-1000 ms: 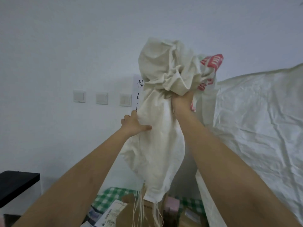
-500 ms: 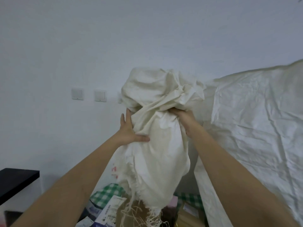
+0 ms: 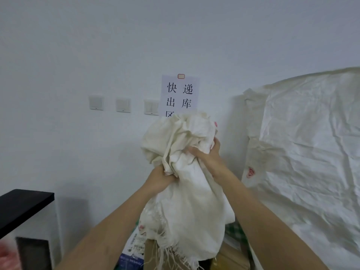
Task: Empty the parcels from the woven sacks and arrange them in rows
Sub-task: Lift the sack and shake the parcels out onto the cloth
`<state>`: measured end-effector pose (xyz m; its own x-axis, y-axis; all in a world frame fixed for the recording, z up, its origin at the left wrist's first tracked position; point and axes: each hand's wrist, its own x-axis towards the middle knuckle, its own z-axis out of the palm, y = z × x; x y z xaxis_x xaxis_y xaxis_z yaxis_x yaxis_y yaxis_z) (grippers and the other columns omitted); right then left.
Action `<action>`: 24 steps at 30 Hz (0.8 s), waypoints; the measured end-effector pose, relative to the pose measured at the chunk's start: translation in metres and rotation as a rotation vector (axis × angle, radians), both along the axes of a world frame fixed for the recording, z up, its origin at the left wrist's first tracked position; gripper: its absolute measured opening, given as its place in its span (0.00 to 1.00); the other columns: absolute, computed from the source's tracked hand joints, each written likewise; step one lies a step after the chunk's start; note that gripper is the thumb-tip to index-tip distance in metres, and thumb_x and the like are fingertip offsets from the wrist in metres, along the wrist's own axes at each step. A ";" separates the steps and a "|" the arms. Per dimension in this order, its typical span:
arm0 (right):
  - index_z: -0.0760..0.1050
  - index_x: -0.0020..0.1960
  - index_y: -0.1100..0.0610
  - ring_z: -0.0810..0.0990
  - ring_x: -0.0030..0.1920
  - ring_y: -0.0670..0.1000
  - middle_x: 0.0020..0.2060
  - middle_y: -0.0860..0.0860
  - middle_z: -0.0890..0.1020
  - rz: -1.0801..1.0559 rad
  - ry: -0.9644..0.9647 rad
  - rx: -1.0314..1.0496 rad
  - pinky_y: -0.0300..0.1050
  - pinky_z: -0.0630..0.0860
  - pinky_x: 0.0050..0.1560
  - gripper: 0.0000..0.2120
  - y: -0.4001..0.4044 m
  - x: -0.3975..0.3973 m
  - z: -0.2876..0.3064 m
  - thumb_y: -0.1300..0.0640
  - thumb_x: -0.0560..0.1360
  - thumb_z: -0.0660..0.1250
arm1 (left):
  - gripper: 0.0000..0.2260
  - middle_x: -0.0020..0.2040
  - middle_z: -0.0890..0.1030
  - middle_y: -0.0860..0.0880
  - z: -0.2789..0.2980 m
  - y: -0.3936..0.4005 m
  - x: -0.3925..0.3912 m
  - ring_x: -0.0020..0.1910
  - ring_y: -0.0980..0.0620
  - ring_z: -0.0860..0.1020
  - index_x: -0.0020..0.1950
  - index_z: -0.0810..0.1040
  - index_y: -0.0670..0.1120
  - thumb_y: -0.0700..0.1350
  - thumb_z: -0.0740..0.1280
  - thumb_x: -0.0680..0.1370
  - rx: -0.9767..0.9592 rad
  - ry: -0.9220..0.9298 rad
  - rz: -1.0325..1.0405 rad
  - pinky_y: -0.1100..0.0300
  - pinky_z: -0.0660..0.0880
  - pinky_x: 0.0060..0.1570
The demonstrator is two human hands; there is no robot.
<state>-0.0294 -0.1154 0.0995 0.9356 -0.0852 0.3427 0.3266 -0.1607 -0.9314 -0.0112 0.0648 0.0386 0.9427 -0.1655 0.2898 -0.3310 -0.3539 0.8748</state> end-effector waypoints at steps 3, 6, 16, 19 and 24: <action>0.37 0.77 0.43 0.58 0.70 0.41 0.71 0.37 0.55 0.113 0.024 -0.432 0.42 0.61 0.69 0.64 -0.012 -0.004 -0.009 0.38 0.57 0.79 | 0.12 0.52 0.82 0.50 -0.001 0.005 0.004 0.53 0.50 0.79 0.57 0.79 0.50 0.45 0.70 0.73 -0.046 0.049 0.004 0.54 0.77 0.55; 0.30 0.75 0.43 0.50 0.76 0.44 0.75 0.37 0.45 0.130 0.070 -0.695 0.49 0.53 0.76 0.73 -0.015 0.000 -0.025 0.34 0.50 0.80 | 0.10 0.49 0.80 0.52 0.004 0.000 0.001 0.50 0.53 0.79 0.56 0.75 0.51 0.40 0.66 0.77 -0.041 0.065 -0.047 0.64 0.77 0.46; 0.57 0.74 0.49 0.74 0.61 0.46 0.58 0.41 0.73 0.047 -0.062 -0.404 0.34 0.72 0.55 0.43 0.003 0.016 -0.043 0.60 0.67 0.78 | 0.23 0.56 0.74 0.55 0.008 -0.017 0.003 0.53 0.57 0.75 0.62 0.67 0.50 0.41 0.73 0.72 -0.140 0.066 0.012 0.64 0.73 0.50; 0.61 0.72 0.49 0.76 0.60 0.51 0.55 0.43 0.74 -0.052 -0.079 -0.415 0.41 0.72 0.55 0.37 0.000 0.028 -0.031 0.60 0.69 0.75 | 0.28 0.62 0.73 0.55 0.015 -0.009 0.004 0.63 0.52 0.73 0.68 0.67 0.48 0.48 0.73 0.71 0.040 0.015 0.051 0.56 0.72 0.59; 0.58 0.74 0.50 0.73 0.50 0.43 0.49 0.40 0.71 -0.191 -0.233 -0.321 0.32 0.69 0.48 0.36 -0.001 0.032 0.041 0.65 0.72 0.70 | 0.32 0.70 0.64 0.43 0.052 0.008 -0.002 0.69 0.42 0.63 0.73 0.60 0.45 0.52 0.71 0.74 0.296 -0.176 0.323 0.50 0.65 0.64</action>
<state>0.0027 -0.1159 0.1405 0.8077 -0.1037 0.5804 0.4587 -0.5080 -0.7291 -0.0131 0.0731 0.0905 0.9002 0.0286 0.4346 -0.2972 -0.6891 0.6610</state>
